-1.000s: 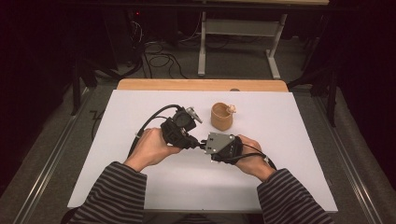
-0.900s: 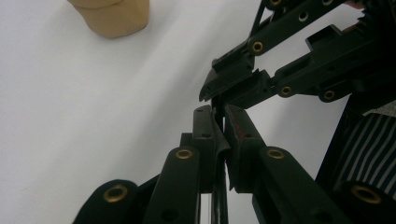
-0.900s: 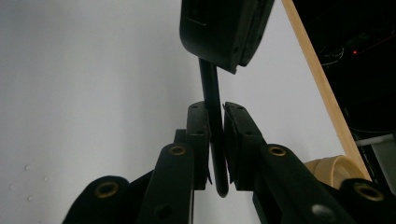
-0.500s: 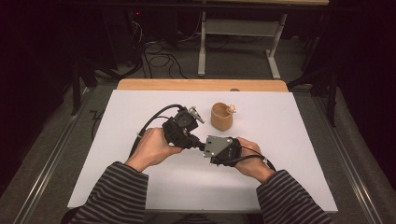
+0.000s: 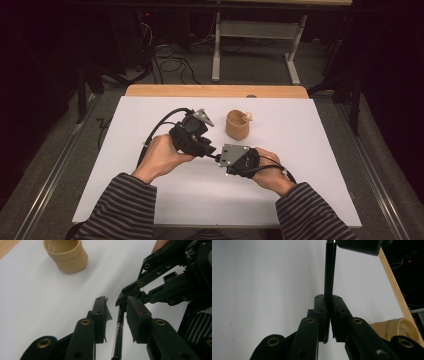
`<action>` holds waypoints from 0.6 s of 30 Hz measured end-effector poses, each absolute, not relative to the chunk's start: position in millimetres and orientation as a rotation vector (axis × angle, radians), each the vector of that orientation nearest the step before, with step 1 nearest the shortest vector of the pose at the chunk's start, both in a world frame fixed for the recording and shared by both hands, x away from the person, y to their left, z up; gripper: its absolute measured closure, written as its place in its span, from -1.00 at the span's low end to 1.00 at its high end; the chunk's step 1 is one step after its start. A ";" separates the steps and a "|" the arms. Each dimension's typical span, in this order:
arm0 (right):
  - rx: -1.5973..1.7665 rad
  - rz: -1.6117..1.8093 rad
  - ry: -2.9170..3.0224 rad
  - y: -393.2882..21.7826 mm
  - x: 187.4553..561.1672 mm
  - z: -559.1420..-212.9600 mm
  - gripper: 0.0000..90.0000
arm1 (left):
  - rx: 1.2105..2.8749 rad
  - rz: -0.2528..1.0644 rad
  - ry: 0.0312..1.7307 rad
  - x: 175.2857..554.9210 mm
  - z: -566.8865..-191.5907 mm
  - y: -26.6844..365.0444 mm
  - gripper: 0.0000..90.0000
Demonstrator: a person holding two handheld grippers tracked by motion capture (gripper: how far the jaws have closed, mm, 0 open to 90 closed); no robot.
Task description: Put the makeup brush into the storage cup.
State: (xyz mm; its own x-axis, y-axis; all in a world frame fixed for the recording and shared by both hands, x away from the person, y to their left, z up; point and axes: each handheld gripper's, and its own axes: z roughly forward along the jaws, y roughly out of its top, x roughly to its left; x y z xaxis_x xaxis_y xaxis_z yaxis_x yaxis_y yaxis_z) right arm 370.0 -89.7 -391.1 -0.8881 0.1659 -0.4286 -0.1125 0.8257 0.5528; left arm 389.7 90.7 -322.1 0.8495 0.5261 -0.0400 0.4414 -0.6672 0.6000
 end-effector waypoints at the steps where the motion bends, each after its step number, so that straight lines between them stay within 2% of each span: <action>1: 0.039 0.808 2.542 -90.0 370.3 -391.1 0.90 | 2.400 0.186 0.705 389.4 -321.7 91.4 0.44; 10: 0.066 0.805 2.555 -93.4 373.5 -390.0 0.90 | 2.332 0.253 0.753 388.1 -317.5 102.0 0.17; 18: 0.086 0.795 2.570 -94.6 374.5 -391.8 0.90 | 2.292 0.293 0.793 387.7 -317.1 114.4 0.09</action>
